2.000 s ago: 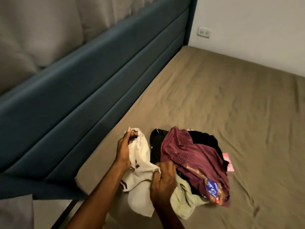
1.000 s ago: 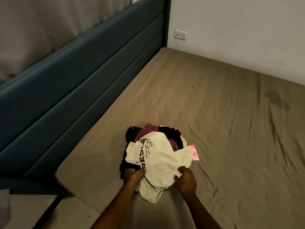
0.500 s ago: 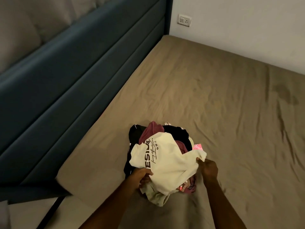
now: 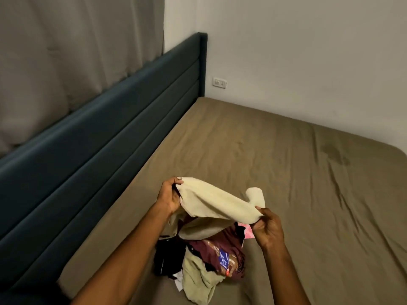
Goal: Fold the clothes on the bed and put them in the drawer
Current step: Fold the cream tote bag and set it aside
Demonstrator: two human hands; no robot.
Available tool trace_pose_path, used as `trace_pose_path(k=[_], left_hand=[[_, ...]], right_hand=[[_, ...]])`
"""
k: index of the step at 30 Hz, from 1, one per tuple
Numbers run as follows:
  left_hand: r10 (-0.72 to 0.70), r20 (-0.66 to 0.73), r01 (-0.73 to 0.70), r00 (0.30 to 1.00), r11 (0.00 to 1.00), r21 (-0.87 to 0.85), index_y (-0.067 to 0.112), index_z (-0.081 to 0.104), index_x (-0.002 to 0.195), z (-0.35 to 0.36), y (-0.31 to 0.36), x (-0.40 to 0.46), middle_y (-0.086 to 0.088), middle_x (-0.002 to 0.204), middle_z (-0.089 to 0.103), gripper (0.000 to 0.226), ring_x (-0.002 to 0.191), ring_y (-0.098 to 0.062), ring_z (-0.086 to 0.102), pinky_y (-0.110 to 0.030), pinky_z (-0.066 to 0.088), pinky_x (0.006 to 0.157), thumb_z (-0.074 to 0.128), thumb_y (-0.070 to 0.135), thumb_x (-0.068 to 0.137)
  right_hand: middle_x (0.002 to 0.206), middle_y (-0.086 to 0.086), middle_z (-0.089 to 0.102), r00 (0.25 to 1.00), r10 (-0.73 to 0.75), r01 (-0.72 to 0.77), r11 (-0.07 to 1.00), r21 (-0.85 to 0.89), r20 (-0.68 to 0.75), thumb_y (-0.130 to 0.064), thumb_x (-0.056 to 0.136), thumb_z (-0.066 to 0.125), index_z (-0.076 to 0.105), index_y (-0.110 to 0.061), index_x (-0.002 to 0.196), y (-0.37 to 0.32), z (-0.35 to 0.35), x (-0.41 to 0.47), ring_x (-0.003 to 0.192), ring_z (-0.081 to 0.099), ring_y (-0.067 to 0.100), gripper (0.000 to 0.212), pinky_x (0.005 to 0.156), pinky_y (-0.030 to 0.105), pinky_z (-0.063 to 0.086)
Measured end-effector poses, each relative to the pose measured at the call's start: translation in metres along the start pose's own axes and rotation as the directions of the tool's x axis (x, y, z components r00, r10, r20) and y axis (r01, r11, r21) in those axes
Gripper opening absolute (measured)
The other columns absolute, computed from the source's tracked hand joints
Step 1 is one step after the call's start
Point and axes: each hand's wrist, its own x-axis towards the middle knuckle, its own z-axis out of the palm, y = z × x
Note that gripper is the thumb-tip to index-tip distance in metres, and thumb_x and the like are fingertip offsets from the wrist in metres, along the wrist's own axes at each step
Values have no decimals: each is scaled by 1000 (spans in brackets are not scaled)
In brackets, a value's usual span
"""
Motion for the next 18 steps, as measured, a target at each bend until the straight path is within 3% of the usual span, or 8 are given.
trace_pose_path(k=[4, 6, 8, 10, 12, 15, 17, 18], left_hand=[[141, 86, -141, 986, 990, -5, 9, 62, 74, 49, 39, -23, -5, 63, 64, 20, 63, -19, 61, -28, 53, 64, 55, 8, 93], [178, 119, -174, 977, 984, -40, 8, 63, 73, 71, 48, -32, -3, 58, 63, 20, 57, -16, 62, -27, 55, 66, 58, 7, 93], [212, 156, -205, 965, 977, -60, 5, 65, 71, 88, 49, -37, -3, 55, 63, 23, 52, -14, 64, -26, 57, 64, 57, 2, 93], [239, 187, -235, 953, 971, -47, 2, 69, 75, 103, 46, -40, -8, 68, 70, 20, 60, -16, 69, -27, 60, 67, 57, 0, 91], [254, 203, -257, 946, 966, -13, 1, 72, 87, 111, 41, -40, -11, 83, 73, 16, 71, -19, 69, -29, 58, 71, 57, 3, 90], [245, 150, -271, 958, 945, 184, 7, 74, 97, 116, 6, -32, -8, 85, 69, 14, 68, -20, 61, -24, 47, 52, 63, 10, 88], [299, 53, -290, 953, 847, 444, 12, 69, 81, 107, -43, -27, -8, 81, 69, 3, 69, -25, 60, -26, 46, 54, 70, 15, 82], [288, 32, -259, 957, 802, 538, 13, 67, 80, 96, -74, -24, -10, 86, 71, 10, 75, -28, 64, -29, 49, 59, 71, 19, 73]], right_hand=[[110, 10, 72, 984, -145, 147, 989, -8, 107, 15, 88, 42, 63, -19, 131, -37, 17, -20, 92, 69, 26, 59, 74, 37, 61], [96, 8, 70, 979, -161, 163, 987, -3, 126, 17, 89, 39, 64, -21, 132, -50, 22, -34, 82, 64, 21, 63, 68, 32, 60], [83, 9, 65, 977, -168, 171, 985, -11, 131, 19, 89, 34, 68, -13, 117, -61, 22, -46, 67, 64, 17, 54, 59, 28, 60], [78, 12, 61, 977, -171, 176, 984, -32, 129, 16, 92, 33, 65, -6, 89, -70, 22, -62, 60, 66, 17, 39, 51, 27, 58], [72, 11, 62, 978, -151, 153, 988, -2, 146, 12, 94, 41, 66, -6, 70, -73, 22, -73, 59, 69, 18, 39, 50, 29, 59], [70, 4, 67, 970, -162, 144, 984, 107, 181, 6, 88, 57, 61, -9, 75, -70, 25, -83, 65, 73, 17, 21, 57, 33, 63], [73, 4, 65, 957, -204, 165, 968, 189, 207, 7, 89, 56, 54, -10, 79, -65, 32, -85, 72, 74, 19, 20, 64, 36, 64], [74, 6, 64, 951, -217, 171, 963, 209, 219, 8, 85, 56, 54, -9, 79, -62, 36, -86, 75, 74, 22, 19, 67, 38, 65]])
